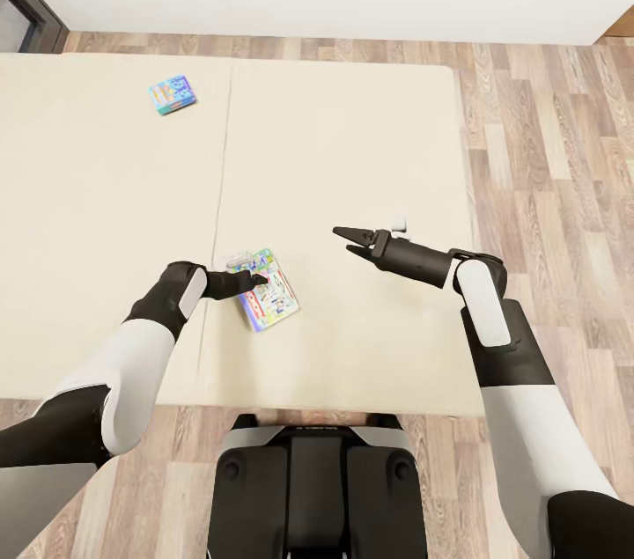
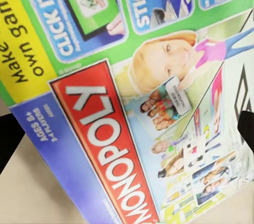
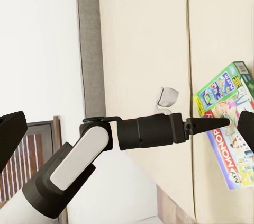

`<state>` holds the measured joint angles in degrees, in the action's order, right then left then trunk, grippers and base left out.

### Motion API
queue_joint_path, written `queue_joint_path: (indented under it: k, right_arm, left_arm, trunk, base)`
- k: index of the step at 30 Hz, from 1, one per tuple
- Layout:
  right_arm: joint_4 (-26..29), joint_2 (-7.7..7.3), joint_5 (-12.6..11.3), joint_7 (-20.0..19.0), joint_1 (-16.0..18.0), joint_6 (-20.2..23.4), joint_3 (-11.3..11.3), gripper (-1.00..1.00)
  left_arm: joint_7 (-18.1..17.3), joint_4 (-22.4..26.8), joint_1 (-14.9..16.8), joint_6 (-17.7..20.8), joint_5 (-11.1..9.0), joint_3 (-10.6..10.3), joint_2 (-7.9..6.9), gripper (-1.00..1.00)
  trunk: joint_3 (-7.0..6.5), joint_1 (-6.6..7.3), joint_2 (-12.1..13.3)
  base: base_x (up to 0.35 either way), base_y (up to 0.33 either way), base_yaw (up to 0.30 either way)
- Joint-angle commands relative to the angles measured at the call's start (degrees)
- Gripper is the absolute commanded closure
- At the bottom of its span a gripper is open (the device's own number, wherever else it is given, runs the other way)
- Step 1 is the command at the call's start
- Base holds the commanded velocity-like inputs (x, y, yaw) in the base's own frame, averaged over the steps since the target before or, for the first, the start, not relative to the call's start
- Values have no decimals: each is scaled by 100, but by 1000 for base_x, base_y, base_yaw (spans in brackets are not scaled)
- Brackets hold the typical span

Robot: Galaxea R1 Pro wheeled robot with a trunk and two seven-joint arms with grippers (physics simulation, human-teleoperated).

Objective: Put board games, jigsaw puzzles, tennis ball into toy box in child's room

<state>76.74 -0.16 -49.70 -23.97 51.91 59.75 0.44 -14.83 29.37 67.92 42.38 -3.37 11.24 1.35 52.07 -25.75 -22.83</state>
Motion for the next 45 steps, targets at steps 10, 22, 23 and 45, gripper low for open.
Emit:
queue_joint_path:
  k: [10, 22, 23, 45]
  right_arm:
    - [1, -2, 57, -55, 3, 10, 0, -100]
    - [1, -10, 57, -55, 3, 17, 0, -100]
    - [0, -10, 57, -55, 3, 18, 0, -100]
    - [-1, -3, 73, -57, 0, 11, 0, -100]
  left_arm:
    - [7, 7, 2, 43, -32, 22, 21, -100]
    - [12, 7, 2, 43, -32, 18, 36, -100]
    - [12, 6, 2, 43, -32, 18, 38, -100]
    - [7, 7, 2, 34, -32, 14, 34, -100]
  trunk:
    - [6, -3, -9]
    - [6, -3, -9]
    - [6, -3, -9]
    - [6, -3, -9]
  base:
    - [0, -57, 0]
    - [0, -136, 0]
    - [0, -80, 0]
    - [0, -61, 0]
